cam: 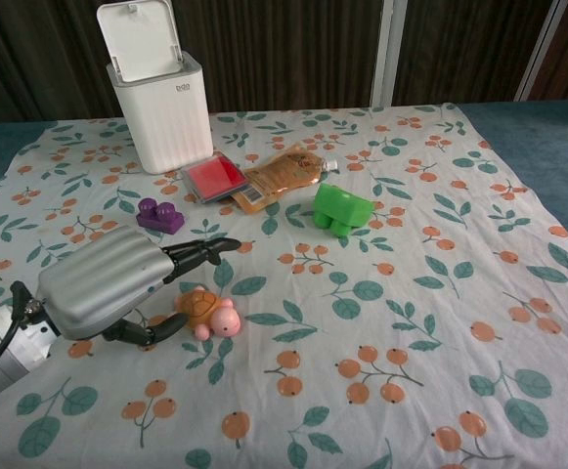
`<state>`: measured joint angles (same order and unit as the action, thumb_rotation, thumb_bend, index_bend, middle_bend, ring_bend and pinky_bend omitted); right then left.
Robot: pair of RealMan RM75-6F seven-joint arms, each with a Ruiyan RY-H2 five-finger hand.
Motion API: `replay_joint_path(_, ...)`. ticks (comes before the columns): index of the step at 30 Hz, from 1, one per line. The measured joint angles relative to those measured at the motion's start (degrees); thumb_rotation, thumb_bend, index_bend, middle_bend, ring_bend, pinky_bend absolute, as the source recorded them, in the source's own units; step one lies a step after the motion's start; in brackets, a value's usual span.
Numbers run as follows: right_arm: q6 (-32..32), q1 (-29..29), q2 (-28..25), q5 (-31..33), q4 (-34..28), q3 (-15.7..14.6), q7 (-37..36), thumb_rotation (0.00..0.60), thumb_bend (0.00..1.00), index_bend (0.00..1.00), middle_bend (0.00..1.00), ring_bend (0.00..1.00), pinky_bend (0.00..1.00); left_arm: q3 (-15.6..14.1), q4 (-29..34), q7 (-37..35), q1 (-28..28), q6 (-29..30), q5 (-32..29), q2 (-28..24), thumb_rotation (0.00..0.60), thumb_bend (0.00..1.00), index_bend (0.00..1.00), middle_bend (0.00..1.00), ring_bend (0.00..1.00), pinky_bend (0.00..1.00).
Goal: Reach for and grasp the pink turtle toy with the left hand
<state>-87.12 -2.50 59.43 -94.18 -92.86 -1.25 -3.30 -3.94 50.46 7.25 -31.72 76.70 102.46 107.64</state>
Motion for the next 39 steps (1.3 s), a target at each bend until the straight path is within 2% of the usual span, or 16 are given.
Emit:
replay_joint_path(6,0.45,-0.08,0.14,0.62,-0.22,0.16,0.44,0.600,0.21,0.00,0.00,0.00,0.00,-0.37,-1.53,0.32,-0.41,-0.99,-0.08,0.55,0.600,0.39,0.27,0.30,1.00,1.00)
replay_joint_path(8,0.67,-0.12,0.25,0.89,-0.23,0.24,0.60,0.600,0.21,0.00,0.00,0.00,0.00,-0.49,-2.50,-0.09,-0.66,-1.84,-0.25,1.04,0.600,0.39,0.32,0.36,1.00,1.00)
replay_joint_path(11,1.13,-0.23,0.26,1.17,-0.31,0.25,0.81,0.600,0.21,0.00,0.00,0.00,0.00,-0.62,-3.64,-1.48,-0.87,-1.26,-0.06,1.78,0.600,0.39,0.46,0.51,1.00,1.00)
replay_joint_path(14,1.09,-0.23,0.18,1.30,-0.38,0.36,0.85,0.600,0.21,0.00,0.00,0.00,0.00,-0.77,-6.26,-2.78,-1.06,0.50,0.58,2.89,0.600,0.39,0.70,0.72,1.00,1.00)
replay_joint_path(17,1.03,-0.18,0.07,1.33,-0.43,0.36,0.76,0.600,0.21,0.00,0.00,0.00,0.00,-0.86,-9.14,-4.98,-1.09,2.31,0.98,4.36,0.600,0.40,0.83,0.82,1.00,1.00)
replay_joint_path(24,0.77,-0.02,-0.20,0.93,-0.49,0.19,0.48,0.600,0.21,0.00,0.00,0.00,0.00,-0.92,-15.12,-7.58,-0.92,5.75,1.28,7.71,0.600,0.41,0.88,0.88,1.00,1.00)
replay_joint_path(26,0.75,0.00,-0.26,0.95,-0.53,0.20,0.41,0.600,0.21,0.00,0.00,0.00,0.00,-0.99,-16.03,-8.29,-0.82,6.29,1.21,8.44,0.600,0.41,0.87,0.86,1.00,1.00)
replay_joint_path(27,0.74,0.01,-0.28,0.92,-0.53,0.19,0.39,0.600,0.21,0.00,0.00,0.00,0.00,-1.07,-16.19,-8.65,-0.80,6.32,1.20,8.56,0.600,0.41,0.83,0.82,1.00,1.00)
replay_joint_path(28,0.73,0.01,-0.32,0.88,-0.56,0.17,0.37,0.600,0.21,0.00,0.00,0.00,0.00,-1.26,-16.49,-8.96,-0.82,6.21,1.20,8.65,0.600,0.41,0.72,0.74,1.00,1.00)
replay_joint_path(31,0.74,0.03,-0.35,0.89,-0.55,0.17,0.30,0.600,0.21,0.00,0.00,0.00,0.00,-1.70,-16.94,-8.59,-0.97,5.46,1.18,8.58,0.600,0.41,0.29,0.40,1.00,1.00)
replay_joint_path(33,0.78,0.01,-0.39,0.96,-0.56,0.21,0.25,0.600,0.21,0.00,0.00,0.00,0.00,-1.76,-16.50,-8.10,-1.02,4.76,0.94,8.29,0.600,0.40,0.09,0.25,0.99,1.00)
replay_joint_path(34,0.80,0.01,-0.39,0.95,-0.56,0.20,0.25,0.600,0.21,0.00,0.00,0.00,0.00,-1.79,-15.78,-7.97,-1.05,4.30,0.76,7.99,0.600,0.40,0.02,0.20,0.99,1.00)
replay_joint_path(39,0.87,-0.03,-0.47,0.47,-0.55,-0.01,0.10,0.600,0.21,0.00,0.00,0.00,0.00,-1.84,-9.82,-8.18,-1.21,3.15,0.13,5.59,0.600,0.38,0.00,0.13,1.00,1.00)
